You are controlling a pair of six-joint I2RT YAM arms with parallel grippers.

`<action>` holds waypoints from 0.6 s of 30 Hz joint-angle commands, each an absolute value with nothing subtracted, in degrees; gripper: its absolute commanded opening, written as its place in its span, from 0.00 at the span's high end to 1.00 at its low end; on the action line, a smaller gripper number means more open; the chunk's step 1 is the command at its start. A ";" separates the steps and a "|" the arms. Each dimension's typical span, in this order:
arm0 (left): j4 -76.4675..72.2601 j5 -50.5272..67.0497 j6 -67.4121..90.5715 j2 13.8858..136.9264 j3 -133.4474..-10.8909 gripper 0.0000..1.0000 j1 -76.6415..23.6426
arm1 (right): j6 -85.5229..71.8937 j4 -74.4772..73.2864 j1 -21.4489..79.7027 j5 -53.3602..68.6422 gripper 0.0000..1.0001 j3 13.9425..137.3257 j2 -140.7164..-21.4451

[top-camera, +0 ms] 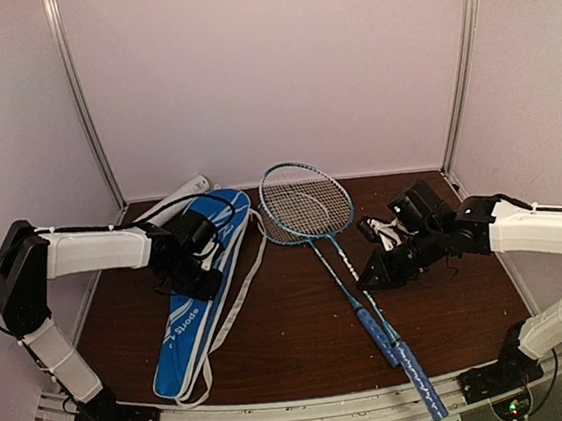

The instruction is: Pack up the badminton gear

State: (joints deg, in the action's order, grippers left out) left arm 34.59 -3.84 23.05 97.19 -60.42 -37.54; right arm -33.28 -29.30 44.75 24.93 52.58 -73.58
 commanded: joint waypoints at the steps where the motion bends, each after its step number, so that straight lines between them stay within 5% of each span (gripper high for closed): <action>1: 31.15 -0.81 28.14 93.46 -62.86 1.00 -37.87 | -30.66 -33.61 45.13 23.55 1.00 50.73 -70.86; 18: 26.25 -1.63 35.17 89.09 -65.31 1.00 -42.83 | -29.76 -36.26 56.64 15.99 1.00 52.71 -80.15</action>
State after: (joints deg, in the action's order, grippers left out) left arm 29.91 -1.72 33.19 91.31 -63.26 -42.00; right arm -30.11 -37.08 54.52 20.34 48.86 -77.28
